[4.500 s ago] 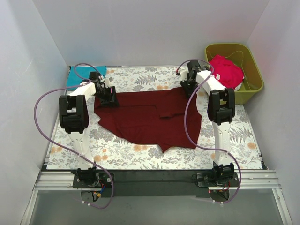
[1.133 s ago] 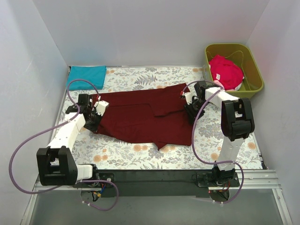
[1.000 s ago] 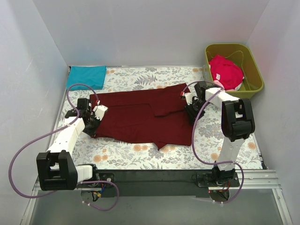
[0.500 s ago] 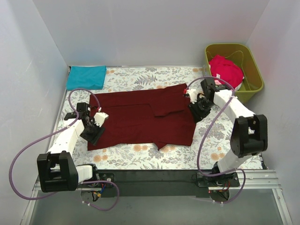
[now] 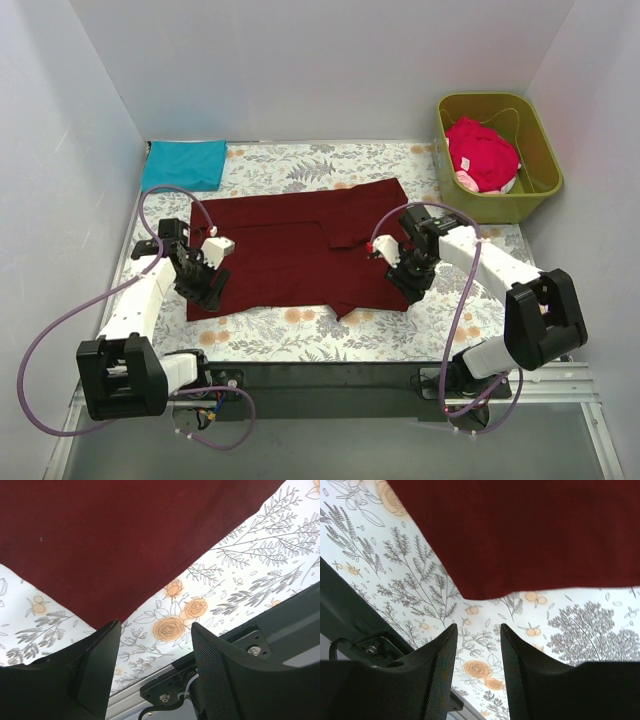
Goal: Fold and stack the t-shirts
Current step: Flatten the tshirt out, then fold the tshirt
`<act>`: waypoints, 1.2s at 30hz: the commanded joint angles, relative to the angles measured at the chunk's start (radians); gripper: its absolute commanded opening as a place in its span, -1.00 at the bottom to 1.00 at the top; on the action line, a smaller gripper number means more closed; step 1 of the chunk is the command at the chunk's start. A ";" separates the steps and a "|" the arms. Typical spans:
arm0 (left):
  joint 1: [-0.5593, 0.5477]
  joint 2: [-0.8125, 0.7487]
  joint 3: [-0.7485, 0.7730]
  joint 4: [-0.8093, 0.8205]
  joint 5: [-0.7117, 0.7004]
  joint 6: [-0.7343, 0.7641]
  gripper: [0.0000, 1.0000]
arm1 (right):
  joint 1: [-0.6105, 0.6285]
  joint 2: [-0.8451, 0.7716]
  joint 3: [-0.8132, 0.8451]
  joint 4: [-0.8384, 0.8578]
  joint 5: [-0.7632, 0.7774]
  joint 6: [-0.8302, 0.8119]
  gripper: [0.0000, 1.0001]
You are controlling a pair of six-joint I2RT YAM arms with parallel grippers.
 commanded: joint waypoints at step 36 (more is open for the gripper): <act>0.257 0.076 -0.072 0.014 0.053 0.334 0.06 | 0.205 -0.007 -0.054 0.143 0.115 -0.004 -0.97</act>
